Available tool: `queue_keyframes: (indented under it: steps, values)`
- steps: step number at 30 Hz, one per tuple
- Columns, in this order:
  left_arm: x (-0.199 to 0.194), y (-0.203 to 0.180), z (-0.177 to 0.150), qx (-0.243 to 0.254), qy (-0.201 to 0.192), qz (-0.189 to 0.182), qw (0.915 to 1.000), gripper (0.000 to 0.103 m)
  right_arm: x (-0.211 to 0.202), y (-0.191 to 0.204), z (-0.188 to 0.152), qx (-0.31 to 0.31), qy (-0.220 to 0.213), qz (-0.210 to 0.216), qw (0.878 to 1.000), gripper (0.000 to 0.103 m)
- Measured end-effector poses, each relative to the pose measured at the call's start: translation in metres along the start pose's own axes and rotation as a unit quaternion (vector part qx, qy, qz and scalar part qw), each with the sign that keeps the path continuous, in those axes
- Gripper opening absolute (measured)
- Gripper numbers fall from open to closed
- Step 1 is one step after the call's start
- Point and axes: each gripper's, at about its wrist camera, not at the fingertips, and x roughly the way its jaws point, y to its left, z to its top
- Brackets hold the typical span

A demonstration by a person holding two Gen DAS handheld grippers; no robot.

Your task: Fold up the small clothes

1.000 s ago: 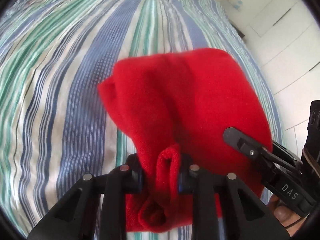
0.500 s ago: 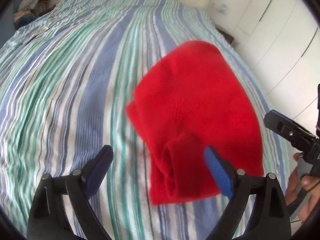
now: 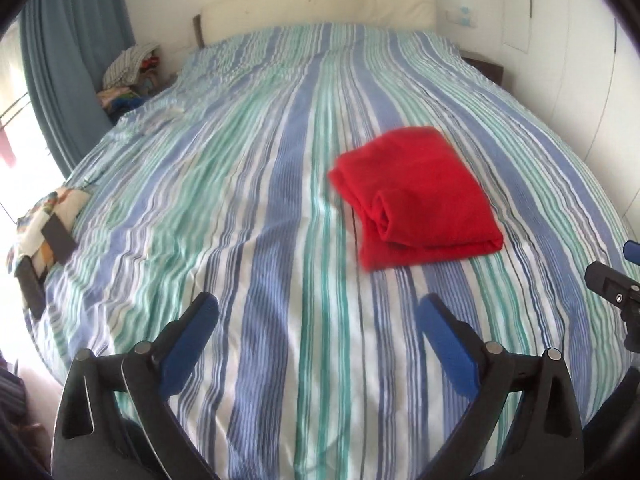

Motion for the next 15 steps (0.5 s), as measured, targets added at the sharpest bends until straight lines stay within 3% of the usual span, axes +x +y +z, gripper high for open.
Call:
queue_keyframes:
  steps: [6,8,12,15]
  values:
    - [-0.016,-0.014,-0.001,0.031,0.030,0.060,0.9972,0.101,-0.038,0.013,-0.010,-0.017,-0.018,-0.025,0.999,0.102]
    - [-0.024,-0.013,-0.002,0.016,0.029,0.048,0.9983,0.101,-0.049,0.016,-0.011,-0.021,-0.026,-0.027,0.999,0.102]
    - [-0.035,-0.010,0.002,-0.002,0.032,-0.014,0.9994,0.103,-0.067,0.019,-0.009,-0.027,-0.041,-0.043,0.998,0.102]
    - [-0.043,-0.011,0.005,-0.004,0.016,-0.026,0.9995,0.103,-0.076,0.021,-0.009,-0.033,-0.048,-0.049,0.997,0.102]
